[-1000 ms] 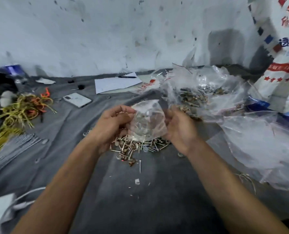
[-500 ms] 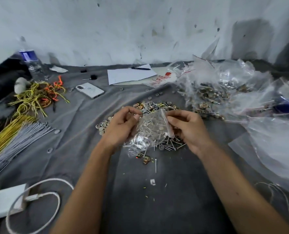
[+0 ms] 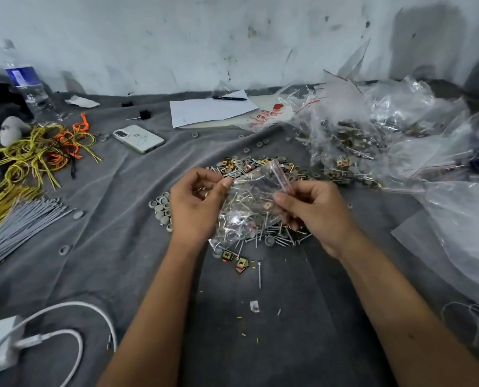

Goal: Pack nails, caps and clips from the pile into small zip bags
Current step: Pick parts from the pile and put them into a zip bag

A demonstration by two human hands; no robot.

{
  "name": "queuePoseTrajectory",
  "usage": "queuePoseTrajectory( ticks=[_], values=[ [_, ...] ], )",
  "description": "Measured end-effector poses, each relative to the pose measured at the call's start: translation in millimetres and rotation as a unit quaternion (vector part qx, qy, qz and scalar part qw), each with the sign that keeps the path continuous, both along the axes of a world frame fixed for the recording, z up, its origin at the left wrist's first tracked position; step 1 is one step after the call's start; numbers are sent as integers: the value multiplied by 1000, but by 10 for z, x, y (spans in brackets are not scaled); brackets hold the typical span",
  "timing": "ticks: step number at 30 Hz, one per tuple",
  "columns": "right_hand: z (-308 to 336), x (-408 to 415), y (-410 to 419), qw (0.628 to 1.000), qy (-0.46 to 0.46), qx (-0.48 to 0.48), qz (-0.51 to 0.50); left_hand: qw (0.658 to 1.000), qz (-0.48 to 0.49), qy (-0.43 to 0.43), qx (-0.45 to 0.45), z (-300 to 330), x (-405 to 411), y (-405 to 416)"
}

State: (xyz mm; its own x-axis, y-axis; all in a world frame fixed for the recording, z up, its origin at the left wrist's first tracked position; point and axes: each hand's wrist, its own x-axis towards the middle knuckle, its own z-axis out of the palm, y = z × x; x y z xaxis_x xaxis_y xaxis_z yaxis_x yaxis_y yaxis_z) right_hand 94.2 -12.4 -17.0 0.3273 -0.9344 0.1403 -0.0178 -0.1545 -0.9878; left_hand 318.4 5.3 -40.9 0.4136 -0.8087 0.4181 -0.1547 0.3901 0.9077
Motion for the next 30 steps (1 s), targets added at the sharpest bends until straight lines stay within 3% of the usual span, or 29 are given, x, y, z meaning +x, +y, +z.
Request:
queuePoseTrajectory(
  ticks=[6,11,18,20,22,24,25,27,30],
  values=[
    [-75,-29,-7,999,45,10,-23,999,12,46,10,12,66,55],
    [-55,-51,-27,995,-74,22,-62,985,-64,111,114,53,-43,154],
    [-104,-43,0,996,-57,-5,-63,992,-10,101,77,67,-36,260],
    [-126,-29,7,996,-42,-11,-72,995,32,63,71,39,-62,308],
    [-139,-21,26,996,-9,-45,-76,984,158,-74,40,23,-75,367],
    [-148,5,56,992,32,-96,-69,929,306,-210,-6,37,-71,403],
    [-150,35,75,989,51,-120,-64,911,329,-245,-45,59,-79,415],
    [-151,105,110,983,81,-157,-57,918,269,-275,-93,79,-164,407],
    [-157,164,133,973,98,-204,-43,955,128,-265,-33,76,-332,370]
  ],
)
